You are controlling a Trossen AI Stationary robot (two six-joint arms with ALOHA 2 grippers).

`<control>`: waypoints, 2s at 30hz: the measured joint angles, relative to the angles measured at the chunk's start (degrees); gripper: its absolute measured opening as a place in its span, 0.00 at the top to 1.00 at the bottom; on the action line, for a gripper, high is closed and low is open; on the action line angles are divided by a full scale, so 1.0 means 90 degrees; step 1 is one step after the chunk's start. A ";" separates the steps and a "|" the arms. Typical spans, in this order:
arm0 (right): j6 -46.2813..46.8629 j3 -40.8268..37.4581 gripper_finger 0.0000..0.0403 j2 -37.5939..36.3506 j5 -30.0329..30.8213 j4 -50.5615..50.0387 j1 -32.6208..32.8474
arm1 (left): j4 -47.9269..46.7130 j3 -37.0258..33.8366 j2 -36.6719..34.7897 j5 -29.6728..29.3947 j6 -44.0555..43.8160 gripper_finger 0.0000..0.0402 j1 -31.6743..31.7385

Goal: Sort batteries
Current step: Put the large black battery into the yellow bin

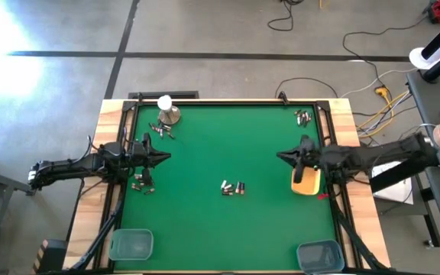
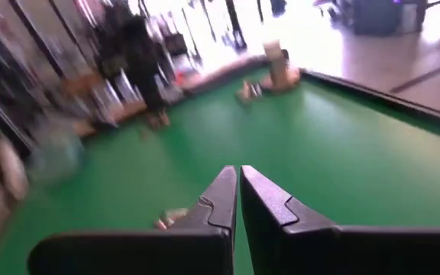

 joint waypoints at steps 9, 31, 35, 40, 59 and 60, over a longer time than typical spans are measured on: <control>-0.1349 0.0827 0.97 0.3660 0.0219 0.1445 0.1169 | -0.0002 0.0000 0.0002 -0.0002 0.0000 1.00 0.0001; -0.1064 0.1785 0.21 0.6800 0.0041 0.2707 0.0874 | -0.0002 0.0002 0.0002 -0.0007 0.0000 1.00 0.0000; -0.1064 0.1769 0.18 0.6814 -0.0387 0.2793 0.0581 | -0.0005 0.0001 0.0002 -0.0007 -0.0001 1.00 0.0001; -0.1064 0.1765 0.21 0.7109 -0.0840 0.2937 0.0413 | -0.0002 0.0001 0.0002 -0.0007 0.0000 1.00 0.0000; -0.1324 0.1760 0.39 0.7476 -0.1001 0.3025 0.0440 | -0.0002 0.0000 0.0002 -0.0005 0.0000 1.00 0.0000; -0.1323 0.1760 0.40 0.7481 -0.1000 0.3023 0.0440 | -0.0002 0.0002 0.0002 -0.0005 0.0000 1.00 0.0002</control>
